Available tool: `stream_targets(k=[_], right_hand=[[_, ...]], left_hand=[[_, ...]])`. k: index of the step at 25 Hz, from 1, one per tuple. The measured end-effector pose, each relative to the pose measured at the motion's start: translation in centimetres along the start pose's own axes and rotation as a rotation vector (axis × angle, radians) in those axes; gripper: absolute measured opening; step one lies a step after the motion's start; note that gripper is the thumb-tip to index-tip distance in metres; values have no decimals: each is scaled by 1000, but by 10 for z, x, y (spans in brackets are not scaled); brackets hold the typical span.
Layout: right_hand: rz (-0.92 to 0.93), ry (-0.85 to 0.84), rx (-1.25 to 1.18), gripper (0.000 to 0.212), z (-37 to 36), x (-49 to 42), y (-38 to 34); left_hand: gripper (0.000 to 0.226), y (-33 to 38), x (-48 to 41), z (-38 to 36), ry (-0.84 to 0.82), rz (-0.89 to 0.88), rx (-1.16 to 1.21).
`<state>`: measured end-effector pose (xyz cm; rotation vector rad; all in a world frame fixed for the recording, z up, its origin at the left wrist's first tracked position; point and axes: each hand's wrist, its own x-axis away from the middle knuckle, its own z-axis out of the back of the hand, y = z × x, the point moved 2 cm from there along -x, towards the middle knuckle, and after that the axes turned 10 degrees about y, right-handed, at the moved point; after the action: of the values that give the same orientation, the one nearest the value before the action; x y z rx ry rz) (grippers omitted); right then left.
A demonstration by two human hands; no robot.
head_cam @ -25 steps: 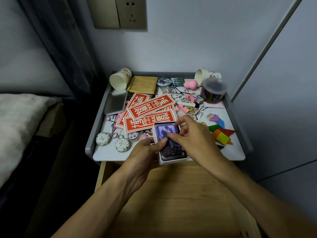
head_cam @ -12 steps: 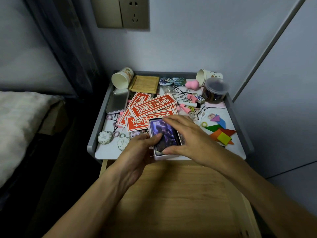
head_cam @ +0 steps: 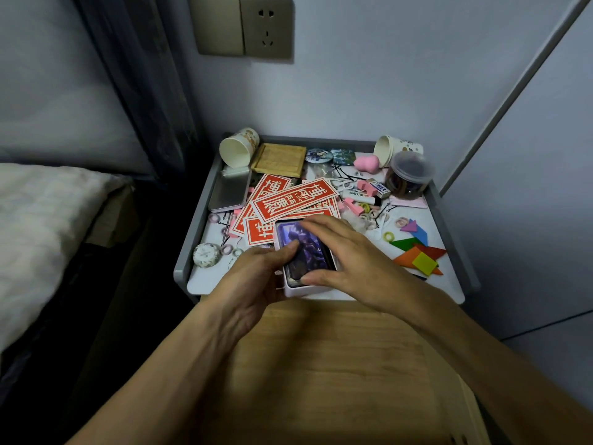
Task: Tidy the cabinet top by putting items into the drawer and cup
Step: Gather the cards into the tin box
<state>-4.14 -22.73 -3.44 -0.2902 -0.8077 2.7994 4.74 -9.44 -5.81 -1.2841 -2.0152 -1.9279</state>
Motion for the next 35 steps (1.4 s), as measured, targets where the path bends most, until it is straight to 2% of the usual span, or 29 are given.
stream_targets(k=[5, 7, 9, 11, 13, 15, 20, 27, 29, 31, 35], right_hand=[[59, -100, -7, 78, -15, -36, -25], [118, -81, -90, 62, -17, -64, -45], [196, 60, -136, 40, -21, -99, -65], [265, 125, 64, 30, -35, -134, -71], [348, 103, 431, 31, -57, -162, -69], [409, 77, 677, 30, -75, -176, -63], [416, 66, 769, 20, -88, -184, -65], [398, 30, 790, 12, -82, -182, -61], [398, 72, 731, 10, -72, -178, -64], [324, 159, 568, 10, -48, -169, -69], [35, 289, 142, 12, 10, -122, -74]], left_hand=[[26, 18, -4, 29, 164, -7, 53], [24, 29, -8, 51, 254, -30, 134], [25, 43, -11, 77, 319, -58, 282], [24, 55, -9, 95, 356, -105, 436], [21, 64, -4, 109, 406, -164, 515], [26, 68, -4, 117, 429, -173, 540], [29, 71, -11, 128, 433, -143, 574], [23, 69, -10, 117, 442, -116, 617], [21, 68, -11, 114, 437, -109, 611], [19, 66, -13, 111, 437, -105, 593], [22, 57, -10, 95, 397, -80, 488]])
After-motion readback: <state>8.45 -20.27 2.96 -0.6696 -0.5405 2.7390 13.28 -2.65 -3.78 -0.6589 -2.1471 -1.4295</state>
